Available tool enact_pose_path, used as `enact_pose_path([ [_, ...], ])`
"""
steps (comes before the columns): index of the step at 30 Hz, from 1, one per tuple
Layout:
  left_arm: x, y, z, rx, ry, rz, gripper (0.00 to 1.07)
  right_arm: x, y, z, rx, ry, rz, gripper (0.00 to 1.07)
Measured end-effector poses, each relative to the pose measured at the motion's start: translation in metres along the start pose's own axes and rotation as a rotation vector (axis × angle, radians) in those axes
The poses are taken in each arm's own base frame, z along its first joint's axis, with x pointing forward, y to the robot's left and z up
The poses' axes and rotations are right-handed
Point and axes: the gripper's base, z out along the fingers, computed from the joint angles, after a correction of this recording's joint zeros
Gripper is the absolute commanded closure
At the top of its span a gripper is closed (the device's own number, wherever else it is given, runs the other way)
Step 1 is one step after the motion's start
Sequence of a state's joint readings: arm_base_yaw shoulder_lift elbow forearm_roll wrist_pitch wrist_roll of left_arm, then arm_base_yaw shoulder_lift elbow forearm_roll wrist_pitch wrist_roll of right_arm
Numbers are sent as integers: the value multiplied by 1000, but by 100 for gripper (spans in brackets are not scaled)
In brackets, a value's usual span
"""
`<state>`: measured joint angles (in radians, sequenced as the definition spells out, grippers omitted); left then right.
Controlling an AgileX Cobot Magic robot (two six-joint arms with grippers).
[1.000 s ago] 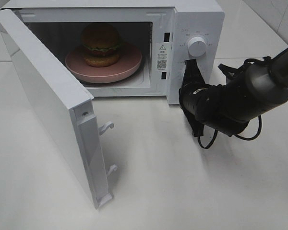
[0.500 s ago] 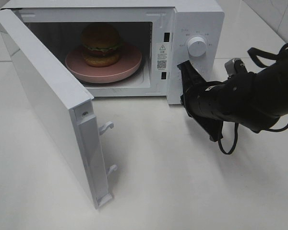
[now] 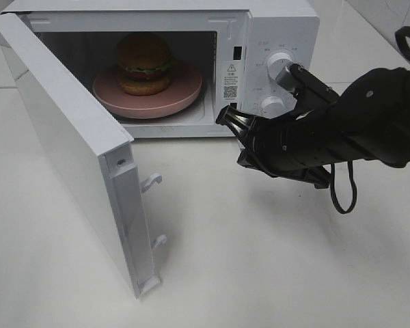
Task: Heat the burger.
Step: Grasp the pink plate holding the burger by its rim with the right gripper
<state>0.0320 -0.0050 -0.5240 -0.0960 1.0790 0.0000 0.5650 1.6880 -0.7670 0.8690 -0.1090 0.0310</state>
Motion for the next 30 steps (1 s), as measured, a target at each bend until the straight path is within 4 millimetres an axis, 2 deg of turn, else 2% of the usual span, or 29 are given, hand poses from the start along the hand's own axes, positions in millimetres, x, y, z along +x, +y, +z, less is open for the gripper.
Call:
enact_pose_path([
  [15, 0, 0, 0, 0, 0, 0, 10, -6, -5, -34, -4, 241, -319, 107],
  [19, 0, 0, 0, 0, 0, 0, 10, -12, 5, -43, 24, 355, -487, 107],
  [26, 0, 0, 0, 0, 0, 0, 10, -25, 14, -56, 73, 442, -675, 107],
  [30, 0, 0, 0, 0, 0, 0, 10, -32, 21, -65, 70, 499, -854, 106],
])
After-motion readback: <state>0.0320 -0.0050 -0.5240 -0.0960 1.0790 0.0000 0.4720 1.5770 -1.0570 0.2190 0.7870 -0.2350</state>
